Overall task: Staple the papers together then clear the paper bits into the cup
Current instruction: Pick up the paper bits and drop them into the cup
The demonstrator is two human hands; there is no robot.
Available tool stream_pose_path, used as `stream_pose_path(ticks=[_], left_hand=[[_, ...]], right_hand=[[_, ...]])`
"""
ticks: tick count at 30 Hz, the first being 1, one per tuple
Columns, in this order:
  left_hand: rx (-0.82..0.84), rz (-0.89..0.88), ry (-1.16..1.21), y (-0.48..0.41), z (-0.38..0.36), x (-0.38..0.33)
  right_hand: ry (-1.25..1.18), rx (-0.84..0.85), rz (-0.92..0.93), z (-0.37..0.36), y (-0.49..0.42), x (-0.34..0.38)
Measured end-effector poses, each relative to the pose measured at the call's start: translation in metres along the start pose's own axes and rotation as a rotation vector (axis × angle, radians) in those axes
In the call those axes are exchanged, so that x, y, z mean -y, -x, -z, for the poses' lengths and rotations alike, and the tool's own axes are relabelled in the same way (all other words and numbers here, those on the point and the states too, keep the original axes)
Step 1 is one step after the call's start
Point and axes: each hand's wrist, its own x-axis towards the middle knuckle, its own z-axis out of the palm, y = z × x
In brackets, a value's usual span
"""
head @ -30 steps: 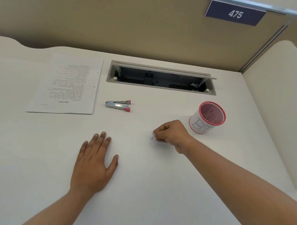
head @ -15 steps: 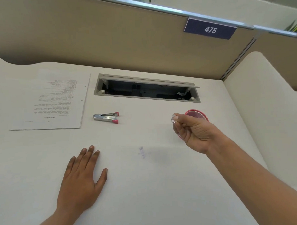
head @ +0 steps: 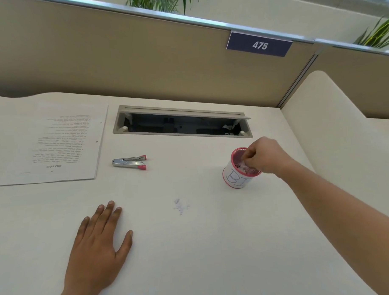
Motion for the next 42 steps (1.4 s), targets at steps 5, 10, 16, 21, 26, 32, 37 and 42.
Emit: stream_pose_path(ticks=[5,10,16,21,26,32,37,42], left_hand=[[0.004,0.0,-0.006,-0.001,-0.001,0.001],[0.004,-0.002,0.0,-0.001,0.0,0.001],[-0.002,-0.006,0.004,0.0,-0.001,0.001],[-0.006,-0.008,-0.001,0.0,-0.002,0.001],[-0.017,-0.004,-0.006,0.0,-0.002,0.0],[-0.055,-0.005,-0.01,0.0,-0.002,-0.003],[-0.073,-0.004,-0.011,0.002,-0.003,-0.001],[-0.091,-0.011,-0.006,0.002,-0.003,0.0]], right_hand=[[0.238,0.017,0.108,-0.001,-0.004,0.005],[0.231,-0.014,0.12,-0.003,-0.002,0.005],[0.316,0.065,0.143,0.0,-0.002,0.007],[0.3,0.068,0.152,0.002,-0.002,0.006],[0.161,-0.07,0.126,0.008,0.001,0.011],[-0.084,-0.107,0.235,-0.01,0.036,0.045],[0.013,0.093,0.422,-0.092,0.076,0.06],[0.165,0.128,0.635,-0.158,0.121,0.062]])
